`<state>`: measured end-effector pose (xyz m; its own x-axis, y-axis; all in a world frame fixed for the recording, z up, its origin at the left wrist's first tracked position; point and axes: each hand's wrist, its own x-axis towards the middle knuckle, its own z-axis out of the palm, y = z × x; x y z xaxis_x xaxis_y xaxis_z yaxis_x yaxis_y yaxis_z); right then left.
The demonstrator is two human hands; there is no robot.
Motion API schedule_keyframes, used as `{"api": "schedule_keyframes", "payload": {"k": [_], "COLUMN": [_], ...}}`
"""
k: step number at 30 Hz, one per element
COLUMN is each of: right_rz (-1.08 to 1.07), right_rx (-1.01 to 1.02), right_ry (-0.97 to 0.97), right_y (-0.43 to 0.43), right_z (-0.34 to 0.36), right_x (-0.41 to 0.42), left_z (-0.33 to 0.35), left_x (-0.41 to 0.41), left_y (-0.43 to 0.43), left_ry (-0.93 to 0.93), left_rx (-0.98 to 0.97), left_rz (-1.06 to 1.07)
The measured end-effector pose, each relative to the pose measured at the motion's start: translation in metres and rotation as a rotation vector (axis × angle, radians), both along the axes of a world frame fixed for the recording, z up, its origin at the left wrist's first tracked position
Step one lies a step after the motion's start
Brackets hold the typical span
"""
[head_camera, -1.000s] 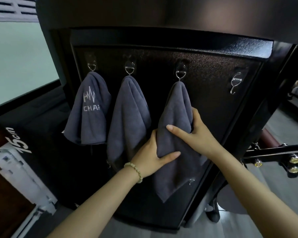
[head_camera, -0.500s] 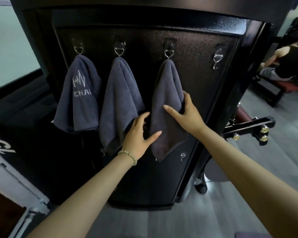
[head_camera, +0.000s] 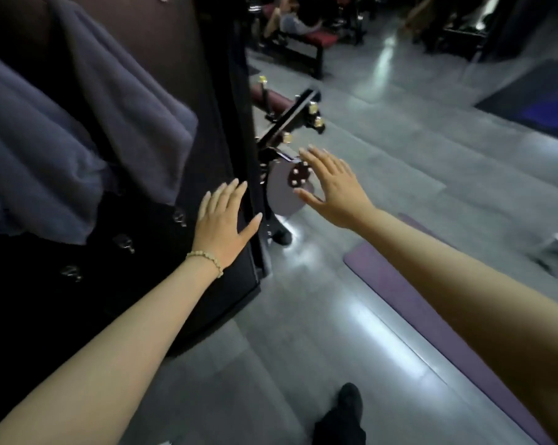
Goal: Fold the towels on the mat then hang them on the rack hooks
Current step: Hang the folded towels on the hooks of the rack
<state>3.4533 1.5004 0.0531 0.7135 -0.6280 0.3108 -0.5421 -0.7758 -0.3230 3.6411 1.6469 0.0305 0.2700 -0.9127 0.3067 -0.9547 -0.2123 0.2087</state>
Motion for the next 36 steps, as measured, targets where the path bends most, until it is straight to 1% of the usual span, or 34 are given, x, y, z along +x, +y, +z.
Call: {"api": "schedule_keyframes", "payload": {"k": [3,6,8,13,16,20,24,29,32,36], "right_rz": [-0.184,-0.372,-0.487,-0.775,-0.924,-1.101,-1.272,-1.431,-1.511,-1.594], "right_rx": [0.012,0.057,0.091,0.191,0.253,0.308,0.345,0.407,0.457,0.507], "right_ry": [0.089,0.135,0.152,0.163,0.178,0.168,0.164,0.165,0.146,0.113], "right_y": [0.000,0.010,0.023,0.072,0.105,0.147,0.183,0.208,0.205,0.179], "right_z": [-0.026,-0.048,-0.061,-0.092,-0.107,-0.124,-0.135,-0.157,-0.176,-0.209], "right_x": [-0.103,-0.215,-0.292,-0.473,-0.568,-0.679,-0.762,-0.835,-0.869,-0.914], "left_z": [-0.029,-0.055,-0.071,-0.101,-0.116,-0.124,-0.131,-0.147,-0.163,-0.196], "left_x": [-0.066,-0.147,-0.208,-0.375,-0.481,-0.609,-0.711,-0.807,-0.860,-0.928], "left_y": [-0.033,-0.064,-0.081,-0.112,-0.120,-0.122,-0.125,-0.141,-0.162,-0.202], "left_ry": [0.005,-0.018,-0.023,-0.062,-0.075,-0.157,-0.207,-0.281,-0.301,-0.328], "left_rx": [0.128,0.214,0.241,0.386,0.403,0.395,0.396,0.433,0.467,0.508], "left_rz": [-0.148,-0.300,-0.407,-0.643,-0.791,-0.970,-1.118,-1.250,-1.327,-1.403]}}
